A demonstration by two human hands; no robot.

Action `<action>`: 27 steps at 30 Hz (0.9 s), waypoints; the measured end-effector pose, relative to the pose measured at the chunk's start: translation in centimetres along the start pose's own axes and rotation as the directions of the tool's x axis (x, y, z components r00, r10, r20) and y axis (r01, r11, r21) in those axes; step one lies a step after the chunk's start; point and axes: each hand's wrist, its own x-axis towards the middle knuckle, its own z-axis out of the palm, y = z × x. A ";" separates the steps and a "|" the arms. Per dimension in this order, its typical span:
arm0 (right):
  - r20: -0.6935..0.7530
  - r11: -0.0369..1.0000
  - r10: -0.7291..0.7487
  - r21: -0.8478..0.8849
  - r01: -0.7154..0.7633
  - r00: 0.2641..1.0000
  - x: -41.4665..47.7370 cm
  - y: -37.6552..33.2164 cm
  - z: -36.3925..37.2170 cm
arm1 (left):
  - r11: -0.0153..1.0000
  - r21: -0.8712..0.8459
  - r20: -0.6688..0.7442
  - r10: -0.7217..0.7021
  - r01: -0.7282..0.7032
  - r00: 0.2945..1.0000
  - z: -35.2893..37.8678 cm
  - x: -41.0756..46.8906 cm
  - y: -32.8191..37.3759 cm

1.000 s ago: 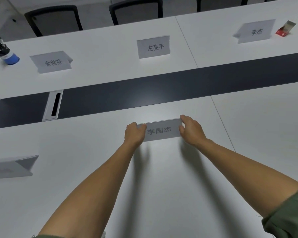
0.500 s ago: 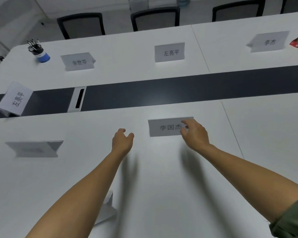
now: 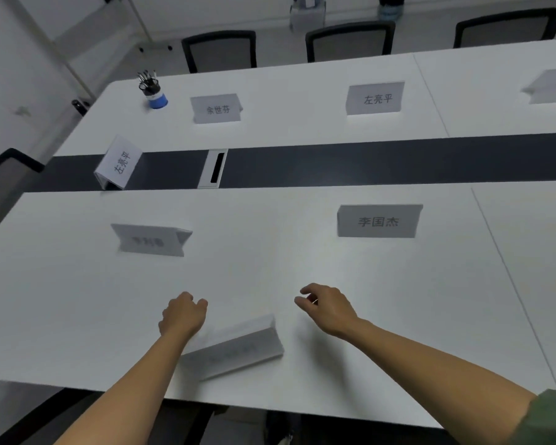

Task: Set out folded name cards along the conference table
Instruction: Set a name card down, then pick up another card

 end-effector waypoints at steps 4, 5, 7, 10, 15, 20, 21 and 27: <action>0.066 0.995 0.076 0.065 -0.080 0.995 -1.2 -2.5 4.8 | 0.985 -0.120 0.214 -0.098 0.126 0.972 0.2 0.2 -5.1; 0.080 0.992 0.095 0.080 -0.101 0.992 -1.4 -2.8 5.8 | 0.966 -0.194 0.273 -0.114 0.170 0.955 0.3 -0.1 -5.6; 0.089 0.985 0.130 0.106 -0.139 0.988 -1.8 -3.4 7.6 | 0.918 -0.326 0.358 -0.099 0.224 0.929 0.7 -0.5 -6.2; 0.047 0.973 0.182 0.134 -0.187 0.982 -2.5 -4.4 10.2 | 0.877 -0.428 0.383 -0.044 0.219 0.923 1.1 -0.6 -7.0; -0.068 0.957 0.238 0.187 -0.222 0.969 -3.1 -5.0 11.6 | 0.787 -0.564 0.378 -0.023 0.250 0.925 1.7 -1.1 -8.3; -0.116 0.943 0.265 0.238 -0.232 0.957 -4.6 -5.9 12.2 | 0.806 -0.572 0.310 0.040 0.153 0.950 1.1 -2.6 -7.8; -0.125 0.941 0.269 0.244 -0.233 0.955 -5.0 -5.8 12.1 | 0.818 -0.562 0.302 0.061 0.126 0.951 0.9 -2.8 -7.3; -0.217 0.924 0.305 0.303 -0.233 0.927 -9.0 -4.1 9.5 | 0.858 -0.506 0.234 0.233 -0.086 0.944 -0.2 -5.5 -2.9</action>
